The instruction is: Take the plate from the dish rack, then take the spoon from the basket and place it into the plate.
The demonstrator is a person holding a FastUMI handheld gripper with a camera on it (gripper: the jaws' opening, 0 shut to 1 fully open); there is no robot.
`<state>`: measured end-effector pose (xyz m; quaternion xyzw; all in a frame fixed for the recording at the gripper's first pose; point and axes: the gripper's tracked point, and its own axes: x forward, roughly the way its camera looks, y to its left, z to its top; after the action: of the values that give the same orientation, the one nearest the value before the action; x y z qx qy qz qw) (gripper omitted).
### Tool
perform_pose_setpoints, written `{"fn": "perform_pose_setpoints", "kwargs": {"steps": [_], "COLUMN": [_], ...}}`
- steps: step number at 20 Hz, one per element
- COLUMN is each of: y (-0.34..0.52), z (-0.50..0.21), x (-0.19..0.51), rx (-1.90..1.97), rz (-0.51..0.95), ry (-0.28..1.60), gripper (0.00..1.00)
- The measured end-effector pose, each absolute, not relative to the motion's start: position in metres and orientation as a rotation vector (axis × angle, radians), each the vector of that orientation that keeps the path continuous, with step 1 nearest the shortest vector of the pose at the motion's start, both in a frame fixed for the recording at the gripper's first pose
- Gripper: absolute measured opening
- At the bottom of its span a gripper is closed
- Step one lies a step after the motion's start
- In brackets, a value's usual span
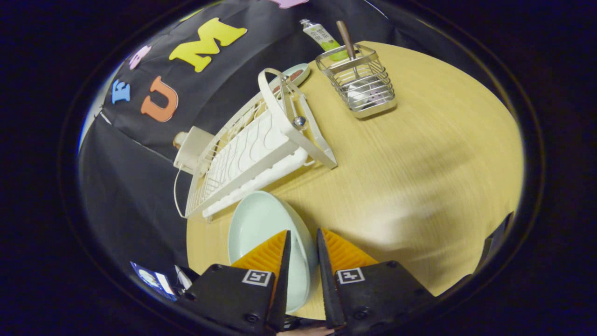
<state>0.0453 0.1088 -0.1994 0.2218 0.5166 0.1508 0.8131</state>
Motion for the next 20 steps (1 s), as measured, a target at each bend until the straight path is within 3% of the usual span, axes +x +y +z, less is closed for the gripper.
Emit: {"fn": "perform_pose_setpoints", "kwargs": {"steps": [4,8,10,13,17,20], "y": [0.11,0.089,0.068,0.032,0.002,-0.012], "z": [-0.193,-0.173,-0.151,-0.107,-0.054,-0.037], "x": [0.047,0.054,0.063,0.083,0.107,0.139], "rx": [0.442,0.267,0.139,-0.037,-0.081,-0.054], "rz": [0.338,0.311,0.265,0.159,0.074,0.073], "ry": [1.065,0.896,0.766,0.538,0.316,0.268], "gripper": [0.46,0.53,0.68,0.99,1.0,1.0]}}
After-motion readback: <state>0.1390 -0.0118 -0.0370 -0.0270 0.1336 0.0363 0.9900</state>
